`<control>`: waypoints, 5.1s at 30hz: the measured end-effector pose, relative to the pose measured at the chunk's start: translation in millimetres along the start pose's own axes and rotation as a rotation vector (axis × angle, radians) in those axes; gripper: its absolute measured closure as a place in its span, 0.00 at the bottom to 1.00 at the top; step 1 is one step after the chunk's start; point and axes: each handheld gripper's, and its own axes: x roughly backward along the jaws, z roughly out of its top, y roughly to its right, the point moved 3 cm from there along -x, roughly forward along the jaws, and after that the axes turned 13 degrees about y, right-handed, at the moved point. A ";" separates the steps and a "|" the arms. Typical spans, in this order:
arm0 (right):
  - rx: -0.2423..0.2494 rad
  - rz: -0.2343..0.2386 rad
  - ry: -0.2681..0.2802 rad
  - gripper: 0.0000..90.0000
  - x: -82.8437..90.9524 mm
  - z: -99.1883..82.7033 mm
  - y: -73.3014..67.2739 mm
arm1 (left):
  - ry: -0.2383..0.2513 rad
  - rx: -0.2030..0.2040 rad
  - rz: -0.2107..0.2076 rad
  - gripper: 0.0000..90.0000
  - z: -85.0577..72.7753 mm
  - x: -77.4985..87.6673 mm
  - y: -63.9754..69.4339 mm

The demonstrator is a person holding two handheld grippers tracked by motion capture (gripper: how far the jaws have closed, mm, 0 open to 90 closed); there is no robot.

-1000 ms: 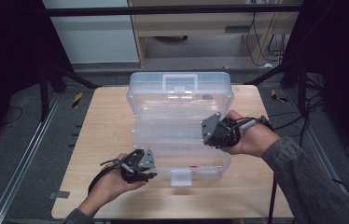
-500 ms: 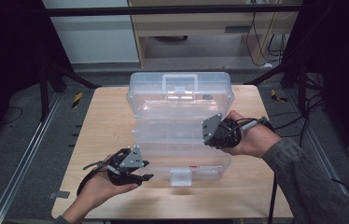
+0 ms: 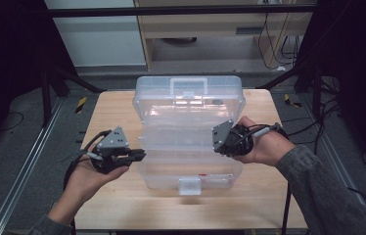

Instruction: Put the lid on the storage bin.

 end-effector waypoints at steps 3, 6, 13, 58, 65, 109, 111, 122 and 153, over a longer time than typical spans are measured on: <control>-0.001 0.002 0.002 0.94 -0.2 -0.2 -0.3 | 0.006 0.033 0.028 0.99 5.7 2.2 -13.6; 0.001 0.000 0.002 0.94 -0.2 -0.2 -0.2 | 0.016 0.072 0.053 1.00 13.5 2.1 -27.7; 0.003 0.003 -0.004 0.94 -0.1 -0.3 -1.6 | 0.027 0.107 0.067 1.00 24.4 -3.6 -41.1; -0.011 0.023 0.010 0.92 -3.2 -5.7 -13.7 | 0.001 0.186 0.083 1.00 32.6 -15.5 -64.1; -0.060 0.011 0.054 0.76 0.9 -9.7 -19.3 | -0.024 0.181 0.066 1.00 25.5 -14.1 -59.7; -0.304 -0.186 0.062 0.31 42.9 -86.7 -52.2 | -0.045 0.152 0.044 1.00 -44.4 -17.5 -15.4; -0.315 -0.214 0.056 0.31 43.0 -90.3 -51.2 | -0.044 0.149 0.049 1.00 -45.4 -18.0 -14.1; -0.380 -0.307 0.006 0.27 35.9 -112.4 -44.2 | -0.054 0.147 0.041 1.00 -50.4 -19.5 -11.9; -0.760 -0.609 0.003 0.21 -38.4 -200.1 -19.4 | -0.178 0.242 0.343 0.77 -169.5 -55.3 -90.1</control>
